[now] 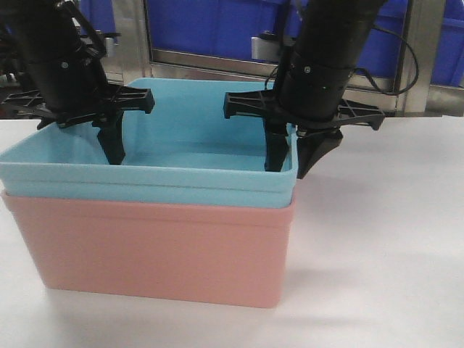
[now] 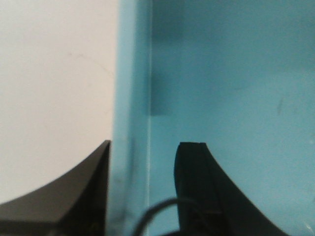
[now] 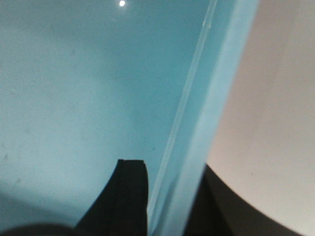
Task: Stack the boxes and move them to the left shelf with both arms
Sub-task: 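Grip opposite rims of the stacked bins with both grippers, then lift the stacked bins off the table with both grippers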
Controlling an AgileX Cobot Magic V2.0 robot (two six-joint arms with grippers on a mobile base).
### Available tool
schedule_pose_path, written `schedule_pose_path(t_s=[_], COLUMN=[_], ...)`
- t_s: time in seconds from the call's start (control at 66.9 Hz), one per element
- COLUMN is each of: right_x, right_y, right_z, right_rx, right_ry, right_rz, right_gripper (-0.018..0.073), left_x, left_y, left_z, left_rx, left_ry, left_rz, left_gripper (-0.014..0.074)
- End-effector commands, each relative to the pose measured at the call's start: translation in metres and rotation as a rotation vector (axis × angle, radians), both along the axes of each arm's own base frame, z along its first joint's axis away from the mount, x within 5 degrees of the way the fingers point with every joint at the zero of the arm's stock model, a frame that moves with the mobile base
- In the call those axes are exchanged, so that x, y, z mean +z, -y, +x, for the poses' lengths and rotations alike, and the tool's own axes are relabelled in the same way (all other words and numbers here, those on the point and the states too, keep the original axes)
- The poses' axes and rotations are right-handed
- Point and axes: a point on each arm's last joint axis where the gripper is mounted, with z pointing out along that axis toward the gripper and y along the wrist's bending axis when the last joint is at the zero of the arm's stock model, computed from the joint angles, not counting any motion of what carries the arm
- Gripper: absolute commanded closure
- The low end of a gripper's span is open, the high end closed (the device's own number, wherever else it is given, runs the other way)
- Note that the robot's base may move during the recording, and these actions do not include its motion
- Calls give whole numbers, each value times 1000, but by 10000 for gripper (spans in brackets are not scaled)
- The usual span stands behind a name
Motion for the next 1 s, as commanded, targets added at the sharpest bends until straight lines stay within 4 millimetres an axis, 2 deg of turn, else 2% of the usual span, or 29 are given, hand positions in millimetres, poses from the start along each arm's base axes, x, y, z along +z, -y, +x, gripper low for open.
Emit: schedule_pose_path(t_s=[0.0, 0.299, 0.523, 0.822, 0.987], right_x=[30, 92, 133, 167, 183], right_y=[6, 19, 29, 0, 0], right_z=[-1, -20, -36, -49, -66], right_rx=[11, 34, 76, 185, 162], right_ry=[100, 277, 439, 563, 578], right_rz=[14, 34, -2, -23, 34], right_gripper=[502, 502, 502, 502, 502], left_x=[43, 117, 157, 171, 177], left_y=[1, -14, -23, -13, -4], left_z=[-12, -47, -79, -125, -149], left_rx=[-60, -21, 3, 41, 22], left_ry=[89, 243, 320, 412, 481], left_rz=[-33, -123, -185, -155, -102], left_gripper=[604, 606, 606, 606, 606])
